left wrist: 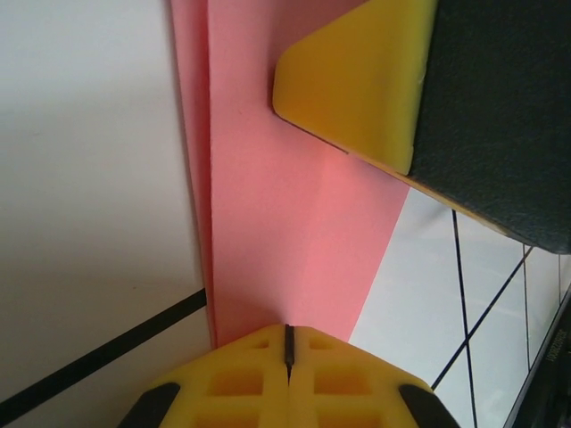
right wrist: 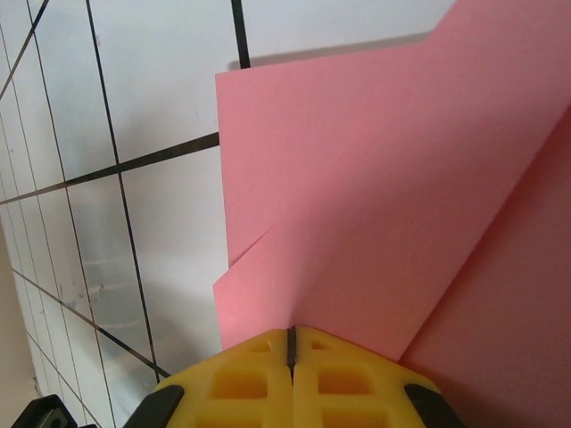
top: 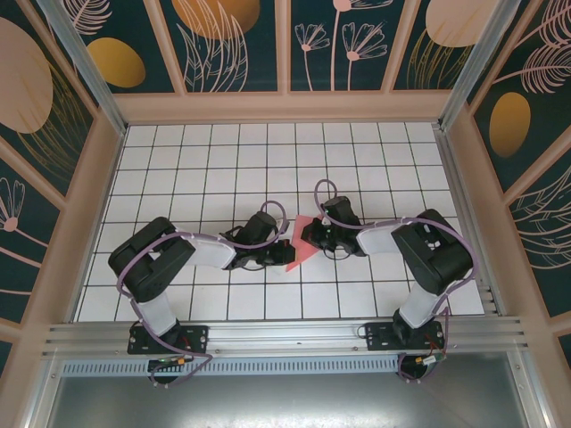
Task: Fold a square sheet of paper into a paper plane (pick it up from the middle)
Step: Fourth fold the wing at the center of the table.
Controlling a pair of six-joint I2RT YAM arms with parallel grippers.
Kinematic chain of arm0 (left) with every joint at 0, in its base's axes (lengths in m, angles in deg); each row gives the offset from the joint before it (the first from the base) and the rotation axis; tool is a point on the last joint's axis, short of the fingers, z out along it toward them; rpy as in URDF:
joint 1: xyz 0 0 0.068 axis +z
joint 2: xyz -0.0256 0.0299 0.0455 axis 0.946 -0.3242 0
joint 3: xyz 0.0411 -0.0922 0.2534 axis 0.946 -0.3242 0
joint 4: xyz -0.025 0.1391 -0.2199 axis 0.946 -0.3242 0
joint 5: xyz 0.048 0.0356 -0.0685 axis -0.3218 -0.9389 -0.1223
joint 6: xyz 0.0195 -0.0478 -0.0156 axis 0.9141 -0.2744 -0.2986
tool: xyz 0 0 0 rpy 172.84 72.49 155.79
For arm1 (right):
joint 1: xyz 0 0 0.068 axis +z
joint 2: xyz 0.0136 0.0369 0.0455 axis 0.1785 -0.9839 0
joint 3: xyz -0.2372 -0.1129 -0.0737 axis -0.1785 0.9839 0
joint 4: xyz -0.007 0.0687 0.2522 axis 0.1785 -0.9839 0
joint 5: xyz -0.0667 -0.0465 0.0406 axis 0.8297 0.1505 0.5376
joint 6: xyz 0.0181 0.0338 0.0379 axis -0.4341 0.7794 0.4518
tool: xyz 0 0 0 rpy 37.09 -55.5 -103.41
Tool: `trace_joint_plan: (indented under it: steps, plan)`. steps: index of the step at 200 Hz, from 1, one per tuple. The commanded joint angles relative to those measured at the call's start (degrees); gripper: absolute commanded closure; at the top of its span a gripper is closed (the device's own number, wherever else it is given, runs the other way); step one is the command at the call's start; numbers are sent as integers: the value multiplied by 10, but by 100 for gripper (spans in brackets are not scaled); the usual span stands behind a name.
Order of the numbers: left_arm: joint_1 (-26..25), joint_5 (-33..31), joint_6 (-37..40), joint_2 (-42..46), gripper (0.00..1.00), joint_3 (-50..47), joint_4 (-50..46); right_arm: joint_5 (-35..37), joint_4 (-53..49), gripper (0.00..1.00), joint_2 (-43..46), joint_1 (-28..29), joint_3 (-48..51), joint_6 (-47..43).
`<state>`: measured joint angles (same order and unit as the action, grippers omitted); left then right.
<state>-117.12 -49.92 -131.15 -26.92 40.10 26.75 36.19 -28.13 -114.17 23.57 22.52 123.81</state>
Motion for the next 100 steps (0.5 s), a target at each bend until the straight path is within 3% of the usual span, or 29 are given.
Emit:
trace_joint_plan:
  steps: [1,43,100]
  plan:
    - [3,-12,20,20,100,-14,-134,56,-37,95,-34,1,15,-10]
    - [5,21,6,80,98,37,-126,50,-33,95,-29,2,17,-6]
    - [13,69,-19,-20,96,102,-86,51,-31,95,-31,5,21,-1]
